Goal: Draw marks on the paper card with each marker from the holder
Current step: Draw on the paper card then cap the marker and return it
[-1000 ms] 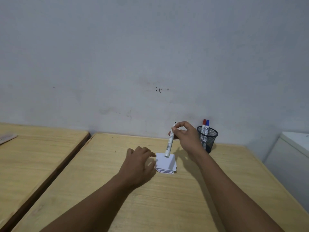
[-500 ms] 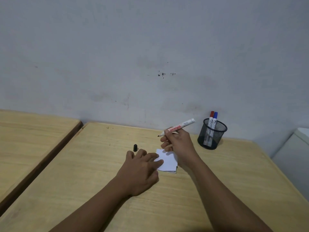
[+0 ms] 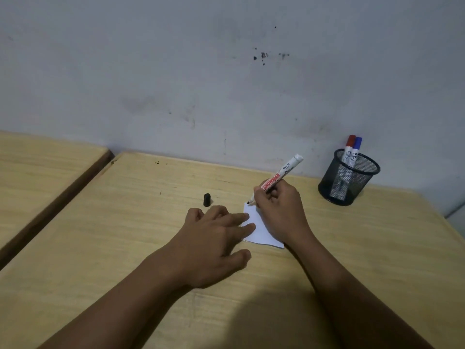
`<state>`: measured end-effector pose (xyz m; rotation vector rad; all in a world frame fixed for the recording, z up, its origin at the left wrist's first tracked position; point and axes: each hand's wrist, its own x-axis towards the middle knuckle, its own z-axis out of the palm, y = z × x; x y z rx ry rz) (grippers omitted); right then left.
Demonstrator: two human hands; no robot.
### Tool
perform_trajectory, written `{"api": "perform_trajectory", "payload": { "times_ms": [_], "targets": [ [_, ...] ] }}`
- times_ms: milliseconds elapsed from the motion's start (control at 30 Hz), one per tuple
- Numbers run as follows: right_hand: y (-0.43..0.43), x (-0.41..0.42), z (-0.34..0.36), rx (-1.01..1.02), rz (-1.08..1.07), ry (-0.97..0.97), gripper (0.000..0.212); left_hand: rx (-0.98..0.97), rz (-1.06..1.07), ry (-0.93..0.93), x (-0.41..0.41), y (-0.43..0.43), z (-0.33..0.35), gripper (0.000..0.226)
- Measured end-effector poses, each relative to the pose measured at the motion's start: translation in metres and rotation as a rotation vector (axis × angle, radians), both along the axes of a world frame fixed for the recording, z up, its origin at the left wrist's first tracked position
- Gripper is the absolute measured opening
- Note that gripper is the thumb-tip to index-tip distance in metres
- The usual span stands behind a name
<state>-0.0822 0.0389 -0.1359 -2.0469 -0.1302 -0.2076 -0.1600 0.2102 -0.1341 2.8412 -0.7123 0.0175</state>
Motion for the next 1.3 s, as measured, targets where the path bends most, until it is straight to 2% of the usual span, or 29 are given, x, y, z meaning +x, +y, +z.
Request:
{"api": "perform_trajectory", "payload": {
  "times_ms": [200,733,1300],
  "targets": [
    [0.0000,0.0016,-0.0022,-0.064,-0.007,-0.037,0.018,0.072,-0.018,0.171,-0.0085,0.0006,-0.0080,0.069],
    [0.0034,-0.0007,-0.0039,-0.175,0.001,-0.075,0.016,0.129,-0.017,0.212,-0.0088,-0.0029,-0.0037,0.070],
    [0.0047,-0.0013,-0.0025,-0.162,0.006,-0.048,0.017,0.110,-0.024,0.183,-0.0077,-0.0021,-0.0046,0.070]
  ]
}}
